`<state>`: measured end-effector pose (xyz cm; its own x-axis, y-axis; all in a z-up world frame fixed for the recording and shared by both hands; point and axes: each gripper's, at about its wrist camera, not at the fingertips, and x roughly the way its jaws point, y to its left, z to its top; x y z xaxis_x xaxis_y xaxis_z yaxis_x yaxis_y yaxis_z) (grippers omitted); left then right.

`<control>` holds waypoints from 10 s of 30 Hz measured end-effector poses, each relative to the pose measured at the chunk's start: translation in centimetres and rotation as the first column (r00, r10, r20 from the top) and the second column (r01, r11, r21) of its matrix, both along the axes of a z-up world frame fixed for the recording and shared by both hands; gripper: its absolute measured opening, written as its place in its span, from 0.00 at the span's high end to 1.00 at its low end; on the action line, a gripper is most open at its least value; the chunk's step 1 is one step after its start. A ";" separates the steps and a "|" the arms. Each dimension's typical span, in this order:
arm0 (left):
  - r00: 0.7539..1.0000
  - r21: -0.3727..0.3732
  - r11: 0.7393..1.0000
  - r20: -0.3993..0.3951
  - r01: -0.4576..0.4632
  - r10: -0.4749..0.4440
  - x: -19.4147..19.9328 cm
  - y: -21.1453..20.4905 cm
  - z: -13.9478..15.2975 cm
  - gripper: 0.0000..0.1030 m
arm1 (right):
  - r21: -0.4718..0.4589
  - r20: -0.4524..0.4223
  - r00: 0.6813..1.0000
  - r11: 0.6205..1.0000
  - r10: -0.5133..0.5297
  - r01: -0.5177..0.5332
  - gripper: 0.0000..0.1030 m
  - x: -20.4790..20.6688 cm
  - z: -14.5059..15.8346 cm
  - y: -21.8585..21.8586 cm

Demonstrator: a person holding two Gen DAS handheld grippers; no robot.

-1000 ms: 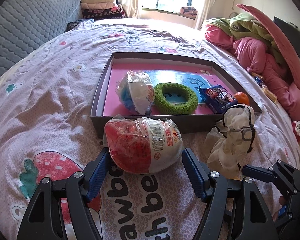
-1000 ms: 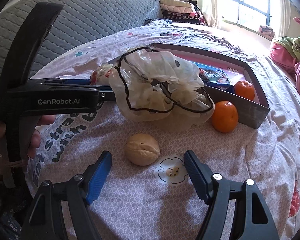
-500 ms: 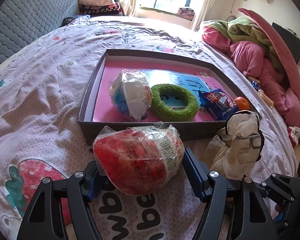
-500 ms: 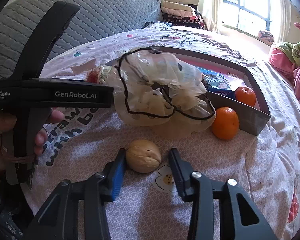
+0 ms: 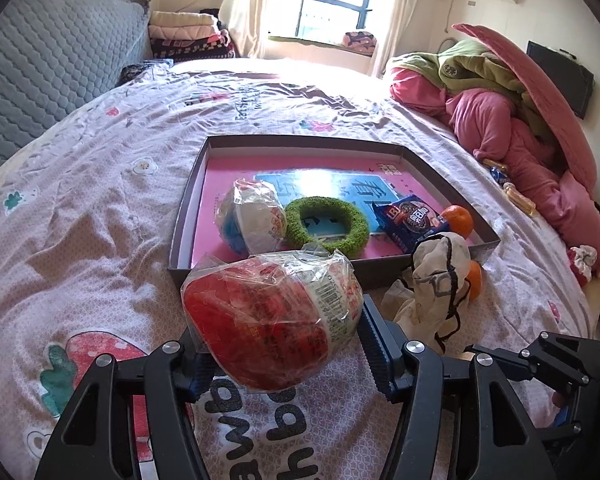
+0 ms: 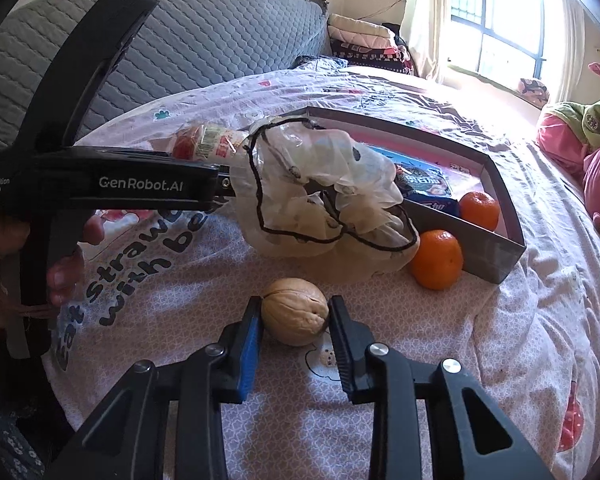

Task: Organize objects
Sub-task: 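Carry the walnut with right tool over the tray while left tool carries the ball there, then lower and release the walnut with right tool beside the oranges in the tray, then lower and release the red-white ball with left tool onto the green ring, then move left tool toward the white drawstring bag while right tool approaches the orange, then grasp the white drawstring bag with left tool while right tool grasps the orange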

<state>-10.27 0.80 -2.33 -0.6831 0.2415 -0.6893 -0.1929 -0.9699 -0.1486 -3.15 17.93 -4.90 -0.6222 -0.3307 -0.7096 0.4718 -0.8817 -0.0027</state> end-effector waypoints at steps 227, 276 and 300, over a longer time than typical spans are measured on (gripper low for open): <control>0.990 -0.108 0.990 -0.119 -0.091 0.078 -1.2 4.6 9.6 0.28 | -0.197 -0.106 0.967 0.958 -0.231 0.207 0.37 -6.1 9.5 8.4; 0.997 -0.102 0.995 0.077 0.009 -0.001 -1.0 6.4 -0.2 0.28 | 0.005 0.065 0.975 0.977 -0.211 0.211 0.36 -5.0 0.9 6.6; 0.993 0.063 0.996 0.102 0.059 -0.065 -2.3 5.5 -0.9 0.86 | 0.042 0.036 0.983 0.983 -0.180 0.179 0.63 -7.0 -0.3 4.7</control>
<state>-12.54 6.30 -3.26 -0.5906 0.3238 -0.7392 -0.2331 -0.9454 -0.2279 -10.13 22.64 -5.22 -0.6402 -0.1878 -0.7449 0.3062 -0.9517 -0.0232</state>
